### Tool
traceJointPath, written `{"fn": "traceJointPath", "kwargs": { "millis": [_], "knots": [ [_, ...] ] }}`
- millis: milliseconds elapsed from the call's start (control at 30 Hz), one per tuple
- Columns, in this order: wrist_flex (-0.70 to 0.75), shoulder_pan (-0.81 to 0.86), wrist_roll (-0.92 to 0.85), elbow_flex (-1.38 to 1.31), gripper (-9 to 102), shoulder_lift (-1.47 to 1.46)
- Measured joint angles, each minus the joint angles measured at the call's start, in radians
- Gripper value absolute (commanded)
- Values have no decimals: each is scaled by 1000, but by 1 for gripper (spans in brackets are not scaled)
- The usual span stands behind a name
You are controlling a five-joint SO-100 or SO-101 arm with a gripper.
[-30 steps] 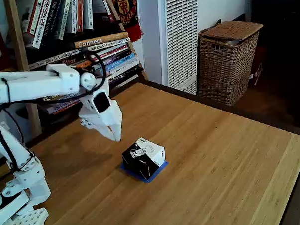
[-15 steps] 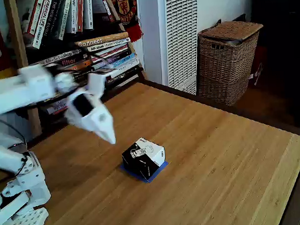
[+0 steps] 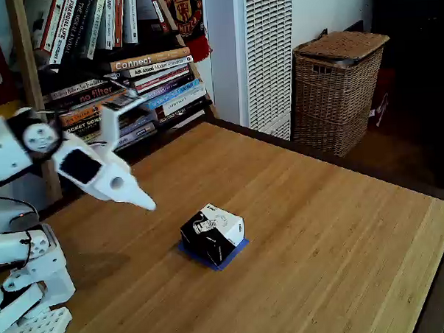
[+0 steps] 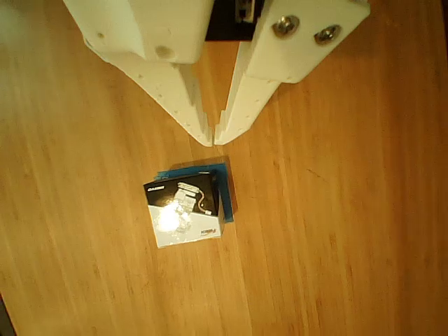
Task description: Push the box on top of the target
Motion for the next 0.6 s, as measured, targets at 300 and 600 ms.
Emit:
{"fn": "traceJointPath", "kwargs": {
  "millis": [300,600],
  "knots": [
    [9,-21,69,202,0,351],
    [51,-3,98,353,0,588]
  ]
}}
